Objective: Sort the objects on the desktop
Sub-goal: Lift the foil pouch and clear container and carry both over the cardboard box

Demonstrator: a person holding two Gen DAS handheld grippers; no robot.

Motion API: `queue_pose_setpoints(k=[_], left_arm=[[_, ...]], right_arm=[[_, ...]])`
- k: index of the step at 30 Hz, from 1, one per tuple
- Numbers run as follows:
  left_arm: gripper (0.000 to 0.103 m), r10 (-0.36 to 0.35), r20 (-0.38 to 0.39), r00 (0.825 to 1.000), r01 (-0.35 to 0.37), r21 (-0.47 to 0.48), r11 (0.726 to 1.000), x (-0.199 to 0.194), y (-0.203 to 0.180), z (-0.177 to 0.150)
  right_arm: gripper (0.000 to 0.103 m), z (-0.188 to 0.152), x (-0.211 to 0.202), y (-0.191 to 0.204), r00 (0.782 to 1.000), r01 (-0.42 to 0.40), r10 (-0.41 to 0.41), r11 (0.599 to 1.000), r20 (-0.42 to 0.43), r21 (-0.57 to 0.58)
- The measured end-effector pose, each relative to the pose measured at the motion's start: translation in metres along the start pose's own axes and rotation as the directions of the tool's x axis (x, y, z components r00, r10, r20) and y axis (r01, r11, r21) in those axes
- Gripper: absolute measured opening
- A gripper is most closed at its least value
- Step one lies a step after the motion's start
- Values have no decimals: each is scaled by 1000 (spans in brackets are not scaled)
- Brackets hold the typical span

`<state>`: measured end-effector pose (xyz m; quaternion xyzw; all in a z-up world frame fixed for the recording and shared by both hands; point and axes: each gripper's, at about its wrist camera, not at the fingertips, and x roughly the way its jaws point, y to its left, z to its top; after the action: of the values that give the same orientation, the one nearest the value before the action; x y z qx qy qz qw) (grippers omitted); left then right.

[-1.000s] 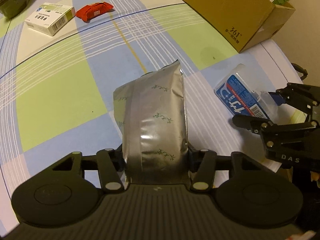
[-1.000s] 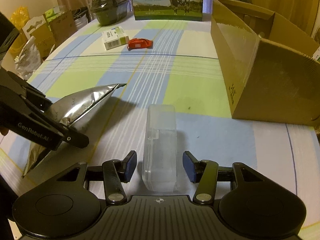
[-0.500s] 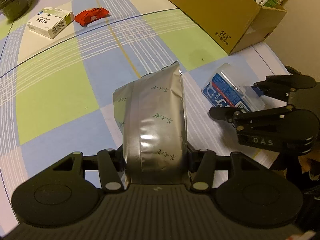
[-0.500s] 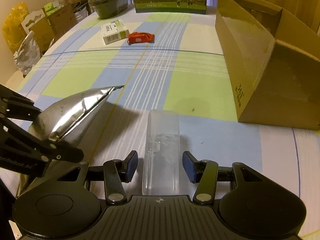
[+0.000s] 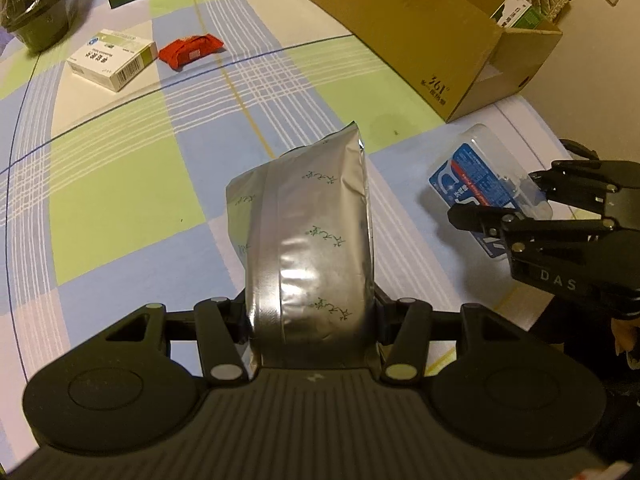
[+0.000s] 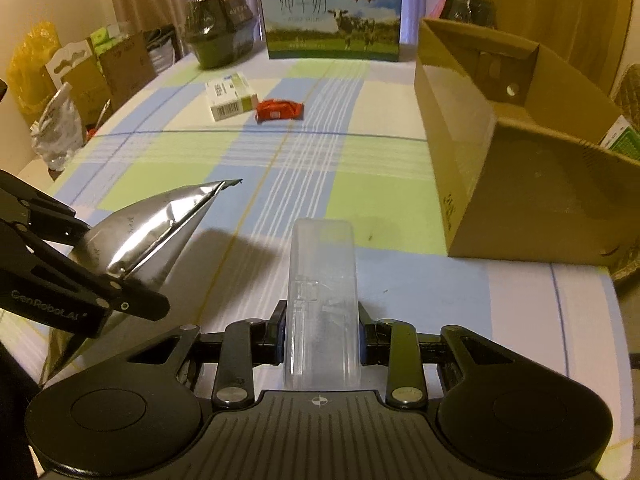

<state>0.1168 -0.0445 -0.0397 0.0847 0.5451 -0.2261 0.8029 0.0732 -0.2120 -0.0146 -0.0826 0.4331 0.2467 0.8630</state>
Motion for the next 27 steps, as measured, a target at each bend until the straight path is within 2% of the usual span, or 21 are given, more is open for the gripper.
queue_pose_setpoints(k=[27], left_arm=[[49, 13, 58, 998, -16, 51, 999, -36, -33, 6]], right_arm=[[28, 0, -52, -13, 995, 29, -33, 999, 96, 41]])
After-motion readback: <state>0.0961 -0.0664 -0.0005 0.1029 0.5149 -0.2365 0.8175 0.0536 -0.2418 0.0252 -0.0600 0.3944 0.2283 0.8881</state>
